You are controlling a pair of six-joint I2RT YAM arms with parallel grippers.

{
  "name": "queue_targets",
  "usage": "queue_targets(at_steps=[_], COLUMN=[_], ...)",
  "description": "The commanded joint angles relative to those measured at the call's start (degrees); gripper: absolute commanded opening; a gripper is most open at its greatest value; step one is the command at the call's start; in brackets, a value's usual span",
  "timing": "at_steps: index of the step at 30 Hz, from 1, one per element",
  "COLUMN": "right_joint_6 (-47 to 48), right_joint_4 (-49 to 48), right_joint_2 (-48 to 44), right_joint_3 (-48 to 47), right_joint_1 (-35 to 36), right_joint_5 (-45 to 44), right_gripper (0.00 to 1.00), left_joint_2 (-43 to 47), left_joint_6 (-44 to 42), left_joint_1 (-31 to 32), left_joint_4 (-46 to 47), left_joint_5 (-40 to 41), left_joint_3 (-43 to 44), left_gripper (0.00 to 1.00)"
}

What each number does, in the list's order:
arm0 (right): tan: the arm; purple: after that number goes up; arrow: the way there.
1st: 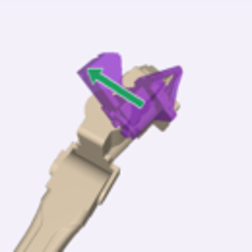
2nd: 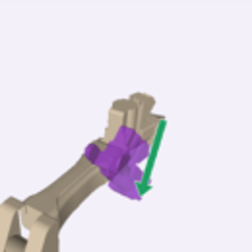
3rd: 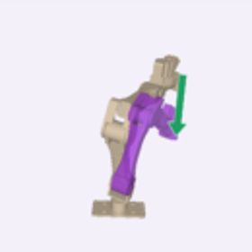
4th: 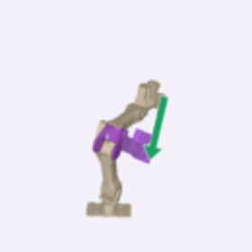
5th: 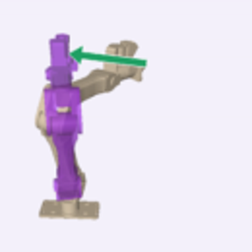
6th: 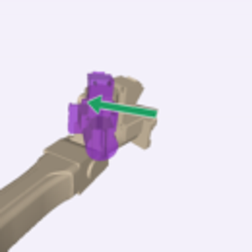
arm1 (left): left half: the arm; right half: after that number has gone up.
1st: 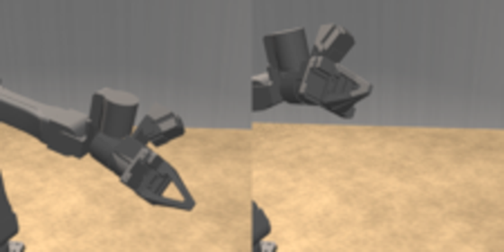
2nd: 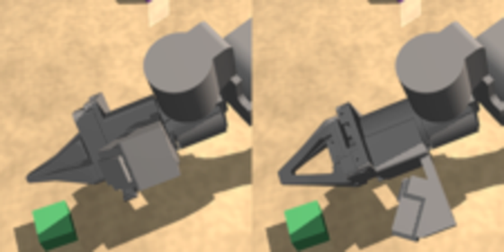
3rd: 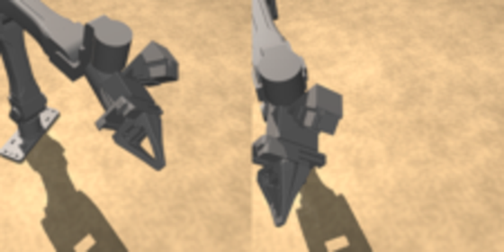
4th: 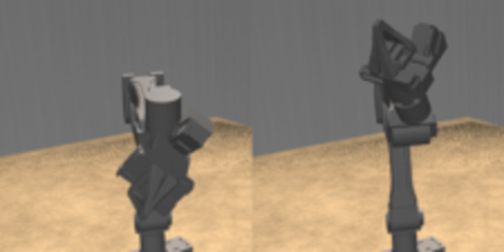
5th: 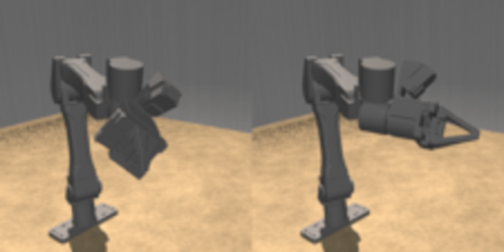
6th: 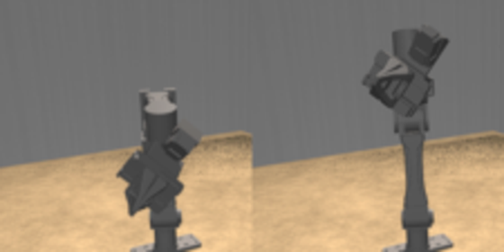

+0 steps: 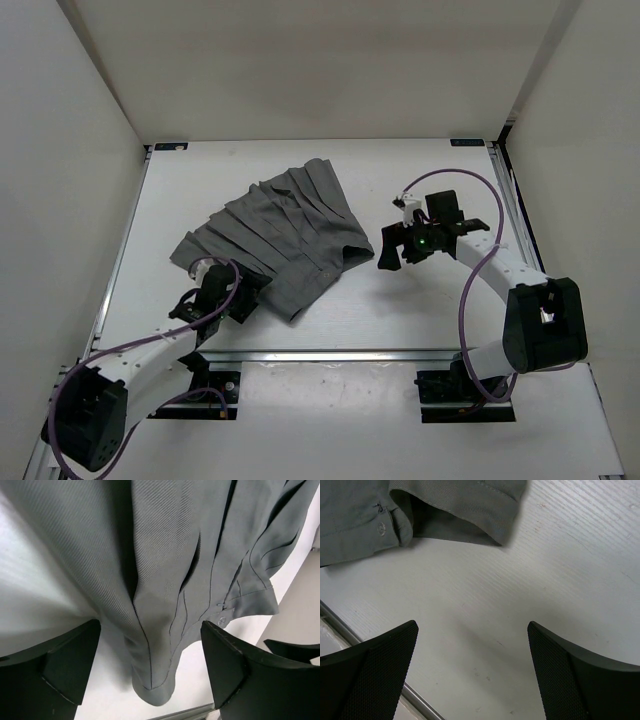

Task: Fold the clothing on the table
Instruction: Flatten the skirt out

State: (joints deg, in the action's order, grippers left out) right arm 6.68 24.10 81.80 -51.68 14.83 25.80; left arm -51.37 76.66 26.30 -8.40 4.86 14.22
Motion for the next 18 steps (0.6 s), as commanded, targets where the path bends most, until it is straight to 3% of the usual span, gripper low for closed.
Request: queue_targets(at_steps=[1, 5, 6, 7, 8, 15, 18], right_joint_6=[0.88, -1.21, -0.88, -1.14, -1.75, -10.36, -12.65], right_joint_4=[1.30, 0.78, 0.78, 1.56, 2.52, -1.33, -1.08], right_joint_2=[-1.38, -0.77, -0.59, 0.63, 1.42, 7.93, 13.38], right_joint_3=[-2.29, -2.20, -2.54, -2.98, -3.94, -3.51, -6.67], right_joint_1=[0.11, -1.02, -1.99, -2.69, -2.53, -8.22, -8.94], right_joint_5=[-0.22, 1.16, 3.88, 9.47, 13.36, 28.24, 26.16], right_gripper=[0.95, 0.97, 0.99, 0.99, 0.99, 0.97, 0.93], left_joint_2=[-1.97, -4.78, -5.40, -5.49, -5.58, -0.31, 0.31], left_joint_6=[1.12, 0.07, -1.24, -2.30, -2.74, -12.14, -15.22], left_joint_1=[-0.20, -0.90, -1.43, -2.21, -3.18, -13.98, -17.51], left_joint_4=[4.61, 7.53, 7.79, 7.61, 6.66, -6.95, -9.87], left_joint_5=[-0.64, -3.27, -3.89, -5.29, -7.04, -12.85, -14.79], left_joint_3=[-2.00, -1.91, -0.96, -0.69, -0.42, 3.79, 4.76], left_gripper=[0.92, 0.70, 0.52, 0.22, 0.00, 0.00, 0.00])
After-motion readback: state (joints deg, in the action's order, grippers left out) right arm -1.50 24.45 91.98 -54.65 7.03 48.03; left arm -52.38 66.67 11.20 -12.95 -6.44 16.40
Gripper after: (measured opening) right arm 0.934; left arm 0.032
